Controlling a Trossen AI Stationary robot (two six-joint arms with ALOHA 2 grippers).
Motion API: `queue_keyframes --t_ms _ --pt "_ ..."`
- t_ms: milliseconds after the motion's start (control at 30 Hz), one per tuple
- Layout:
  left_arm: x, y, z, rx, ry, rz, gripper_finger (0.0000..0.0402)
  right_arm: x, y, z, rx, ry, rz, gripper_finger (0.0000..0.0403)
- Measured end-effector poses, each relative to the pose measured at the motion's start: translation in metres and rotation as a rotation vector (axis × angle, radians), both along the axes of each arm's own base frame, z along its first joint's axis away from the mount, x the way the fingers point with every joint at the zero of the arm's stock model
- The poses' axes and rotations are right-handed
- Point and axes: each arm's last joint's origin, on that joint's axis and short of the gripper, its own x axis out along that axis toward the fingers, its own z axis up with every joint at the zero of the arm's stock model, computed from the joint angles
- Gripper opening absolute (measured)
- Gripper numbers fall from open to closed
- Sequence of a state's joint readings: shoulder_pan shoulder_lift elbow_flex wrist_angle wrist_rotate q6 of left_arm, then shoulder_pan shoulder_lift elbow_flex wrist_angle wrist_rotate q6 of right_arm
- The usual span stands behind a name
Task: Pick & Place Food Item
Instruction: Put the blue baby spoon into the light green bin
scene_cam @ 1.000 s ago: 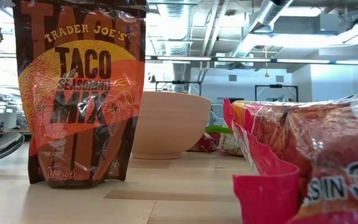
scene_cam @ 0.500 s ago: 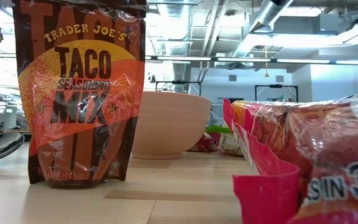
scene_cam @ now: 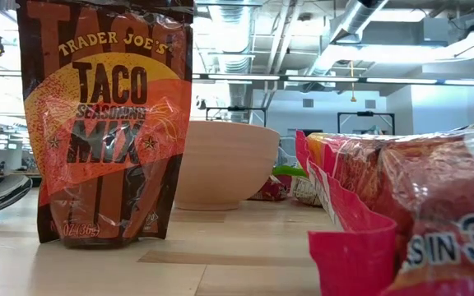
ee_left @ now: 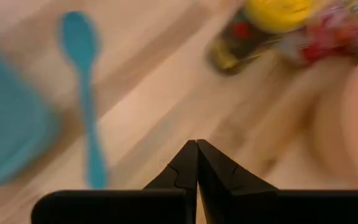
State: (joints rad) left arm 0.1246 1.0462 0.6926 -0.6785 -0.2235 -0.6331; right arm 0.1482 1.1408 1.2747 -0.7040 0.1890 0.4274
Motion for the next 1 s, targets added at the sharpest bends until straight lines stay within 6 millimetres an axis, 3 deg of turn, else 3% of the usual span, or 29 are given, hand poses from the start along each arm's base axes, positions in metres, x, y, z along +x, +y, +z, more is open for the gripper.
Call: queue_keyframes --t_ms 200,400,733,1000 --pt "-0.009 0.006 -0.003 0.12 0.108 0.088 0.0 0.0 0.0 0.0 0.0 0.0 0.0 0.0001" --pt "-0.014 0.025 -0.004 0.043 0.101 0.157 0.0 0.0 0.0 0.0 0.0 0.0 0.0 0.0001" --pt "-0.008 0.051 -0.002 0.032 0.02 0.071 0.0 0.0 -0.002 0.0 -0.03 -0.005 -0.047 0.0001" --pt "0.002 0.066 -0.023 -0.016 0.111 0.041 0.0 0.0 -0.002 0.0 -0.026 -0.006 -0.05 0.0001"
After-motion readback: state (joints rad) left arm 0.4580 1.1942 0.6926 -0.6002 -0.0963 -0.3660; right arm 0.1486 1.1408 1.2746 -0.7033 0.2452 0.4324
